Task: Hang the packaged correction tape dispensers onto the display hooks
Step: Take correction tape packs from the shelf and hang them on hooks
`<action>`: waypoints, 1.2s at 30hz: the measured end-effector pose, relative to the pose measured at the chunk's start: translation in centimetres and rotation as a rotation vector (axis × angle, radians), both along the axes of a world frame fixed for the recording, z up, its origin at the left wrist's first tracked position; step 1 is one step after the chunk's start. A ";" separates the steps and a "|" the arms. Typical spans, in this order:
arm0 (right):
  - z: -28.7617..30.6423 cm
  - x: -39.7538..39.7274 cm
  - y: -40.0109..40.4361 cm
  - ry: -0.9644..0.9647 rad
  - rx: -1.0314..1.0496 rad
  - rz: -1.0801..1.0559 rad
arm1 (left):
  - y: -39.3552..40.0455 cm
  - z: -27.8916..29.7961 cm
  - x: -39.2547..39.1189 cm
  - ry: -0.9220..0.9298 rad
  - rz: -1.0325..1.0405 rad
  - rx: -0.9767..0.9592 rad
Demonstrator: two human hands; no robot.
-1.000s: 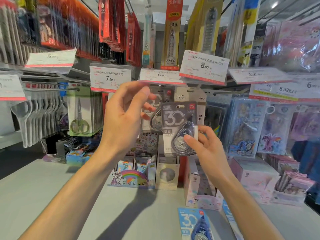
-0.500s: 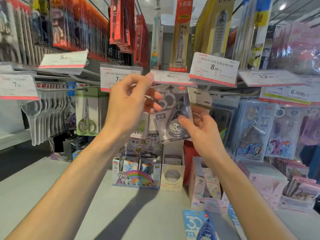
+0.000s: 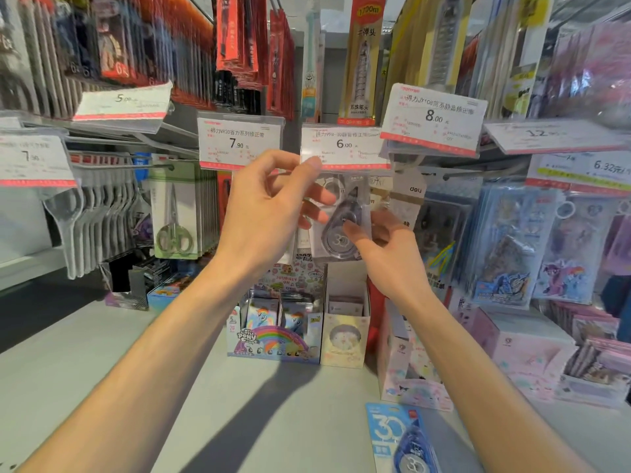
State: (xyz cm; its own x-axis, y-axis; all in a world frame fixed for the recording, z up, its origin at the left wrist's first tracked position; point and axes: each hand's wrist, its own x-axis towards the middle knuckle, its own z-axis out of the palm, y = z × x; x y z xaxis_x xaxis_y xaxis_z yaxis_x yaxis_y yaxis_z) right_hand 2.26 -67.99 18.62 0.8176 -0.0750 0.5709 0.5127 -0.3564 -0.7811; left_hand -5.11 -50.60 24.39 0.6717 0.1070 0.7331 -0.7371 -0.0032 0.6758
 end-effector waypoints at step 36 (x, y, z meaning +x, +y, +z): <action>-10.4 -9.8 -14.2 0.229 0.261 -0.018 | -6.4 -16.3 -0.1 0.344 -0.105 0.217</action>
